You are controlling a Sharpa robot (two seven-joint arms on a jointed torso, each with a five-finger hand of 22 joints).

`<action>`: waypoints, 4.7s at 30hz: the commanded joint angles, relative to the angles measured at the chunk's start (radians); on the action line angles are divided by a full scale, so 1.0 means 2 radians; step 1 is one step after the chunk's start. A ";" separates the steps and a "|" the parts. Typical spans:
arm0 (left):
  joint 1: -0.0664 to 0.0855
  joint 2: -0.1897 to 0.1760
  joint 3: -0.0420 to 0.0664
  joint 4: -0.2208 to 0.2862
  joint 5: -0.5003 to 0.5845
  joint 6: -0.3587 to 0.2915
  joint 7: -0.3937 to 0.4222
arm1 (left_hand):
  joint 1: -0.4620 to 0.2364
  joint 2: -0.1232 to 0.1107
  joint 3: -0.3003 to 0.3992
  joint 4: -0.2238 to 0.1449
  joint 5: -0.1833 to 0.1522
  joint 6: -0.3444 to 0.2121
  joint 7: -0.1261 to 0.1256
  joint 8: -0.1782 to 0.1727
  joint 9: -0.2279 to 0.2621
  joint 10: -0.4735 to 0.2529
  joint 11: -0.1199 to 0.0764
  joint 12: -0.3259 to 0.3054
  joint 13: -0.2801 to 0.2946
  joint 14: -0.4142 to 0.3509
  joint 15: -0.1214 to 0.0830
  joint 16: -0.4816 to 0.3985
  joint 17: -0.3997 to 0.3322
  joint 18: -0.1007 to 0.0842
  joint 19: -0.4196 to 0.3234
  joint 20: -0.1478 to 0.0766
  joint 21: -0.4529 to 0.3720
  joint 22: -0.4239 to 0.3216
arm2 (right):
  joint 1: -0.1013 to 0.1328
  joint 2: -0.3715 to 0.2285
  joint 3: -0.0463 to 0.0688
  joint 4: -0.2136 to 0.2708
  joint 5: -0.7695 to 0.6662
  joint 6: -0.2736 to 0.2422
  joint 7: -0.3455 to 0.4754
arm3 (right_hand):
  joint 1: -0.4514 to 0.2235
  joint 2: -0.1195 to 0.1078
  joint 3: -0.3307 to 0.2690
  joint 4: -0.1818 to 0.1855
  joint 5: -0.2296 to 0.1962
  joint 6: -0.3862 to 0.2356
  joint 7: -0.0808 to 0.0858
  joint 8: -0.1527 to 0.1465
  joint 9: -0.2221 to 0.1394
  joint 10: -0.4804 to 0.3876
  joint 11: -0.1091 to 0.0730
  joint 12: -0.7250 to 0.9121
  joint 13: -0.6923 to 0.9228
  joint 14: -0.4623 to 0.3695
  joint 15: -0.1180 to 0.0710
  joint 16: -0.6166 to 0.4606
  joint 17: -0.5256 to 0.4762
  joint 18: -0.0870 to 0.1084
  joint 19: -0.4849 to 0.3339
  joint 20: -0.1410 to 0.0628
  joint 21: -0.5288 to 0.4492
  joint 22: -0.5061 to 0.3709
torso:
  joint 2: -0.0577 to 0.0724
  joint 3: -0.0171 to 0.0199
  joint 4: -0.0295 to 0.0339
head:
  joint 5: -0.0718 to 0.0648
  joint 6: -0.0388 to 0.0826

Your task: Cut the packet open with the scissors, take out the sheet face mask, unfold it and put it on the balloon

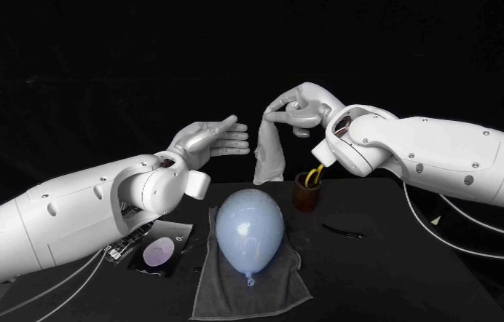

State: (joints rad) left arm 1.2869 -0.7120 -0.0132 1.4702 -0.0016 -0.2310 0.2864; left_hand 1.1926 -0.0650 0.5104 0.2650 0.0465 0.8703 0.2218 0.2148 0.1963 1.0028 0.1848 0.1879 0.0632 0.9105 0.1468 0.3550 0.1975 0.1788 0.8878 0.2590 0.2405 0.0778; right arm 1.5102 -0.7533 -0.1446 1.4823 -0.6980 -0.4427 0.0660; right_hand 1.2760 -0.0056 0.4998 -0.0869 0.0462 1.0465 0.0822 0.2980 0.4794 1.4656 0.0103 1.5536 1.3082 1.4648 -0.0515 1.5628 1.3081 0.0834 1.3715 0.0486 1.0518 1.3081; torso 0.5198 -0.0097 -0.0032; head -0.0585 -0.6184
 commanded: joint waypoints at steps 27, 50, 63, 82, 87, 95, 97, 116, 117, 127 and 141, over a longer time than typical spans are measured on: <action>0.000 0.022 0.001 0.001 0.066 0.015 -0.063 | -0.101 0.029 -0.086 0.015 0.002 -0.011 0.019 -0.002 -0.004 0.008 0.007 -0.045 0.000 0.021 0.003 -0.048 -0.018 0.003 0.032 0.000 -0.036 -0.007 | 0.000 0.008 -0.001 0.025 -0.120 -0.003 -0.043 | 0.000 0.004 0.004 -0.001 0.001 0.004 -0.001 0.002 0.016 0.049 -0.004 0.000 0.126 0.052 -0.004 0.003 0.128 0.006 0.003 0.000 0.003 0.049 | 0.000 0.0002 0.0003 | 0.001 -0.004; 0.000 0.021 0.001 -0.007 0.067 0.001 -0.079 | -0.092 0.032 -0.115 0.014 0.002 -0.033 0.018 -0.003 -0.006 -0.011 0.008 -0.049 0.001 0.042 0.001 -0.052 -0.016 0.003 0.046 -0.003 -0.043 -0.006 | -0.001 0.001 -0.001 0.041 -0.147 -0.013 -0.024 | -0.001 0.005 0.008 -0.003 0.001 0.004 -0.001 0.003 0.016 0.050 -0.004 0.003 0.127 0.053 -0.004 0.004 0.131 0.005 0.005 0.000 0.008 0.051 | 0.000 0.0000 0.0004 | 0.002 -0.003; 0.000 0.029 0.001 -0.008 0.072 0.011 -0.057 | -0.083 0.039 -0.141 0.015 0.001 -0.038 0.015 0.009 -0.002 -0.018 0.007 -0.043 0.002 0.024 0.005 -0.074 -0.022 0.002 0.021 0.007 -0.066 -0.007 | -0.001 0.008 -0.001 0.052 -0.170 0.031 -0.031 | -0.004 0.002 0.009 -0.004 0.001 0.003 0.000 0.003 0.017 0.048 -0.003 -0.003 0.124 0.052 -0.003 0.002 0.128 0.007 0.002 0.001 -0.002 0.048 | 0.000 -0.0001 0.0005 | 0.003 -0.003; 0.000 0.028 0.001 -0.013 0.083 0.002 -0.036 | -0.173 0.090 -0.227 0.015 0.001 -0.027 0.017 0.029 0.002 -0.005 0.006 -0.027 0.002 0.044 0.003 -0.080 -0.019 0.002 -0.004 0.014 -0.081 -0.006 | -0.009 0.013 -0.004 0.062 -0.230 0.034 -0.058 | -0.050 -0.071 -0.054 0.007 0.001 -0.082 0.036 -0.065 -0.013 0.036 0.029 -0.025 0.110 0.050 0.023 -0.001 0.120 0.008 -0.007 0.020 -0.019 0.045 | 0.000 0.0000 0.0004 | 0.002 -0.004; 0.000 0.027 0.001 -0.014 0.071 0.001 -0.032 | -0.167 0.093 -0.239 0.015 0.001 -0.022 0.014 0.033 0.002 0.000 0.004 -0.023 0.002 0.048 0.001 -0.077 -0.015 -0.001 -0.017 0.015 -0.086 -0.006 | -0.009 0.011 -0.004 0.066 -0.264 0.036 -0.064 | -0.042 -0.077 -0.066 0.004 0.001 -0.088 0.035 -0.073 -0.017 0.037 0.029 -0.023 0.111 0.051 0.024 0.001 0.125 0.008 -0.005 0.023 -0.014 0.047 | -0.001 0.0001 0.0005 | 0.001 -0.003; 0.000 0.026 0.001 -0.014 0.050 0.010 -0.032 | -0.160 0.094 -0.251 0.015 0.001 -0.016 0.012 0.037 0.003 0.007 0.002 -0.019 0.002 0.043 0.000 -0.077 -0.013 -0.002 -0.024 0.015 -0.085 -0.005 | -0.010 0.009 -0.004 0.072 -0.329 0.039 -0.080 | -0.027 -0.075 -0.086 0.001 0.001 -0.102 0.023 -0.087 -0.026 0.043 0.017 -0.012 0.118 0.053 0.015 0.004 0.131 0.006 0.004 0.020 0.006 0.054 | 0.000 0.0000 0.0003 | 0.001 -0.002; 0.000 0.026 0.001 -0.014 0.047 0.014 -0.033 | -0.157 0.095 -0.254 0.015 0.001 -0.015 0.013 0.037 0.002 0.007 0.002 -0.019 0.002 0.042 0.000 -0.076 -0.012 0.000 -0.021 0.015 -0.082 -0.004 | -0.010 0.009 -0.004 0.073 -0.340 0.039 -0.084 | -0.017 -0.069 -0.084 -0.003 0.001 -0.100 0.021 -0.087 -0.027 0.044 0.015 -0.011 0.119 0.053 0.013 0.004 0.131 0.006 0.006 0.018 0.009 0.055 | 0.000 -0.0001 0.0005 | 0.001 -0.003; 0.000 0.025 0.001 -0.011 0.035 0.043 -0.036 | -0.105 0.096 -0.286 0.014 0.001 -0.021 0.015 0.034 -0.002 -0.001 0.005 -0.023 0.001 0.024 0.005 -0.082 -0.010 0.003 -0.002 0.012 -0.068 -0.003 | -0.011 0.006 -0.004 0.068 -0.398 0.036 -0.138 | 0.011 -0.048 -0.073 -0.018 0.001 -0.092 0.017 -0.092 -0.035 0.046 0.010 -0.006 0.122 0.053 0.007 0.004 0.131 0.003 0.013 0.011 0.023 0.061 | 0.000 0.0001 0.0004 | 0.001 -0.005; 0.000 0.024 0.001 -0.012 0.035 0.043 -0.035 | -0.105 0.096 -0.286 0.014 0.001 -0.021 0.015 0.034 -0.002 -0.001 0.005 -0.023 0.001 0.024 0.005 -0.082 -0.010 0.003 -0.002 0.012 -0.068 -0.003 | -0.011 0.005 -0.004 0.069 -0.396 0.034 -0.135 | 0.012 -0.047 -0.072 -0.018 0.001 -0.090 0.017 -0.091 -0.035 0.046 0.010 -0.006 0.122 0.053 0.007 0.004 0.131 0.002 0.013 0.010 0.023 0.061 | 0.000 0.0000 0.0005 | 0.001 -0.005; 0.000 0.018 0.001 -0.031 0.030 0.035 -0.023 | -0.092 0.099 -0.293 0.014 0.001 -0.022 0.015 0.034 -0.003 -0.001 0.006 -0.024 0.001 0.019 0.006 -0.087 -0.011 0.002 -0.003 0.013 -0.069 -0.004 | -0.011 -0.024 -0.004 0.098 -0.324 -0.022 -0.061 | 0.007 -0.036 -0.059 -0.017 0.001 -0.038 0.030 -0.077 -0.040 0.048 0.023 -0.002 0.125 0.053 0.017 0.004 0.131 0.001 0.015 0.017 0.025 0.063 | 0.000 0.0002 0.0003 | 0.000 -0.007; -0.005 -0.017 -0.005 -0.041 0.028 0.039 0.004 | -0.013 0.098 -0.318 0.012 0.001 -0.016 0.011 0.038 -0.005 0.006 0.002 -0.023 0.001 0.023 0.004 -0.092 -0.008 0.003 -0.003 0.013 -0.068 -0.004 | -0.047 -0.045 -0.005 0.120 -0.333 -0.002 -0.034 | -0.002 -0.039 -0.054 -0.016 0.001 -0.013 0.026 -0.074 -0.046 0.045 0.020 -0.008 0.121 0.053 0.017 0.004 0.131 0.004 0.010 0.019 0.012 0.061 | 0.000 -0.0001 0.0006 | 0.008 -0.023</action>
State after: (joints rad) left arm 1.2799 -0.7418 -0.0236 1.3843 0.0624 -0.1746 0.2502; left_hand 1.1633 0.1322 -0.1205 0.2894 0.0465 0.8344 0.2110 0.2860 0.1881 1.0100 0.1910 0.1461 0.0656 0.9545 0.1605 0.1769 0.1804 0.1689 0.8758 0.2824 0.0997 0.0694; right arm 1.4210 -0.8461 -0.1548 1.7270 -1.3372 -0.4667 -0.0270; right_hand 1.2838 -0.0791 0.3881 -0.1241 0.0502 1.0148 0.1356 0.1466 0.3870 1.4640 0.0513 1.5413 1.3081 1.4645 -0.0228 1.5666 1.3073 0.0762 1.3964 0.0848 1.0777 1.3078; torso 0.5193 -0.0091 -0.0021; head -0.0443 -0.6610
